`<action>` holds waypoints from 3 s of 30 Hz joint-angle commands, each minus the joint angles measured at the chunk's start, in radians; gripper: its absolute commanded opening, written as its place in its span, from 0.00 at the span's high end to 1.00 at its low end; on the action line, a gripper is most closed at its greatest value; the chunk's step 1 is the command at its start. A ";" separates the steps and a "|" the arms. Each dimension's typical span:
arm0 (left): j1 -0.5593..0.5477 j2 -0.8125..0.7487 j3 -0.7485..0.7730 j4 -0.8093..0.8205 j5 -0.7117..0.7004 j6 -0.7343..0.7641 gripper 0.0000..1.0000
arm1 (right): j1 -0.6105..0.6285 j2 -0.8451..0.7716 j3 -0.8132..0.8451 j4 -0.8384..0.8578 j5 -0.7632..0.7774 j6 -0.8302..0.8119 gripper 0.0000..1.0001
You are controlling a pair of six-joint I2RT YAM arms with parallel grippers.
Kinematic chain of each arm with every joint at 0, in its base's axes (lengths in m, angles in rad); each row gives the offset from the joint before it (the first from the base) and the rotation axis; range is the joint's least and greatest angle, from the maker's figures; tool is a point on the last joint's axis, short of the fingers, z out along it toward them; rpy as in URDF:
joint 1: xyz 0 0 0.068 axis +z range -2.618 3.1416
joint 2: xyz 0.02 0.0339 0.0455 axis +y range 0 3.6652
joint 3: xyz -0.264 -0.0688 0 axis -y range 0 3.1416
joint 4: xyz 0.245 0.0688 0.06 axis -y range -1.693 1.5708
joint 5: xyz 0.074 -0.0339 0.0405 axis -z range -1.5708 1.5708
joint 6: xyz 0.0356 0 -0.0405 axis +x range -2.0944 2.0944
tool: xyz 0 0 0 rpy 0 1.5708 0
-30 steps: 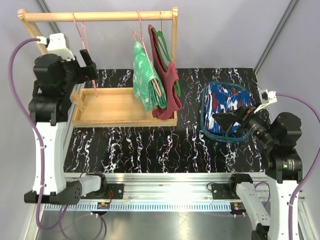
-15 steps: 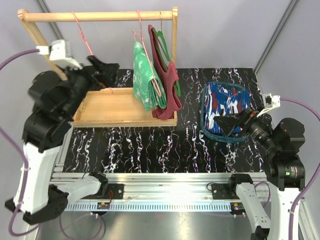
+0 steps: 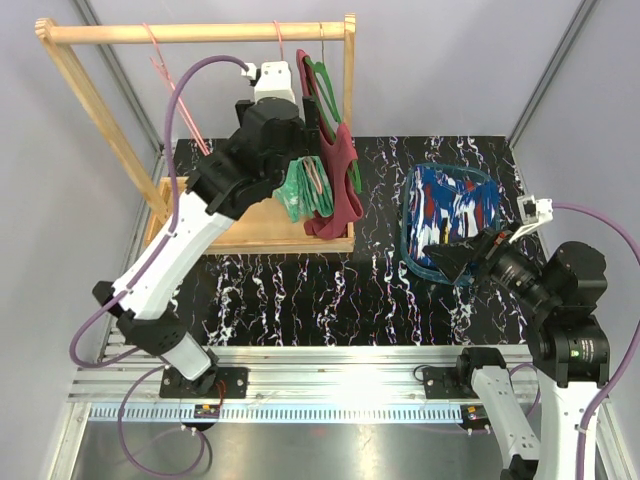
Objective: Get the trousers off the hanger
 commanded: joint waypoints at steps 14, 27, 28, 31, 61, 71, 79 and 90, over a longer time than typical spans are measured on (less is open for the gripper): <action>0.183 0.127 0.159 -0.060 0.103 0.023 0.69 | 0.001 -0.026 -0.029 0.058 -0.086 0.007 0.01; 0.220 0.009 0.108 0.037 0.203 0.030 1.00 | 0.002 -0.039 -0.062 0.145 -0.123 0.006 0.00; 0.220 -0.001 0.108 0.054 0.198 0.027 1.00 | 0.002 -0.042 -0.064 0.156 -0.126 0.009 0.01; 0.220 -0.042 0.114 0.101 0.186 0.044 1.00 | 0.001 -0.047 -0.072 0.205 -0.140 0.023 0.00; 0.185 -0.416 -0.044 0.192 0.281 -0.092 1.00 | 0.428 0.542 0.685 -0.051 0.336 -0.370 0.00; 0.079 -0.632 -0.300 0.250 0.192 -0.278 1.00 | 0.979 0.622 0.628 0.113 0.881 -0.502 0.01; 0.009 -0.668 -0.406 0.313 0.086 -0.339 1.00 | 1.349 0.651 0.369 0.602 1.323 -0.526 0.07; -0.054 -0.697 -0.472 0.390 -0.026 -0.464 1.00 | 1.378 0.896 0.399 0.750 1.429 -0.502 0.09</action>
